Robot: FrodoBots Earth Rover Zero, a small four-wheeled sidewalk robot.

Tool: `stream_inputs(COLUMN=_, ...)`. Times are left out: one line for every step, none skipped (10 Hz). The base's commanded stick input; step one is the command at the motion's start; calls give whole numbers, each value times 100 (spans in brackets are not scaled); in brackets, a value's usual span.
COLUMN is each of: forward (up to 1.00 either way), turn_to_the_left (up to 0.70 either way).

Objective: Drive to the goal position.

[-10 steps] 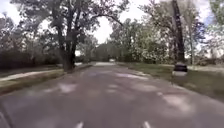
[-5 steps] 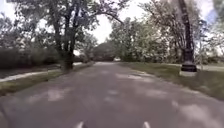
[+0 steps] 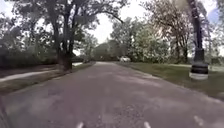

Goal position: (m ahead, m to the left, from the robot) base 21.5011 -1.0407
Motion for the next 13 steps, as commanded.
stream_inputs(forward=100, turn_to_the_left=0)
stream_inputs(forward=100, turn_to_the_left=0)
stream_inputs(forward=100, turn_to_the_left=0)
stream_inputs(forward=100, turn_to_the_left=0)
stream_inputs(forward=100, turn_to_the_left=0)
stream_inputs(forward=100, turn_to_the_left=0)
stream_inputs(forward=100, turn_to_the_left=0)
stream_inputs(forward=100, turn_to_the_left=0)
stream_inputs(forward=100, turn_to_the_left=0)
stream_inputs(forward=100, turn_to_the_left=0)
stream_inputs(forward=100, turn_to_the_left=0)
stream_inputs(forward=100, turn_to_the_left=0)
stream_inputs(forward=100, turn_to_the_left=0)
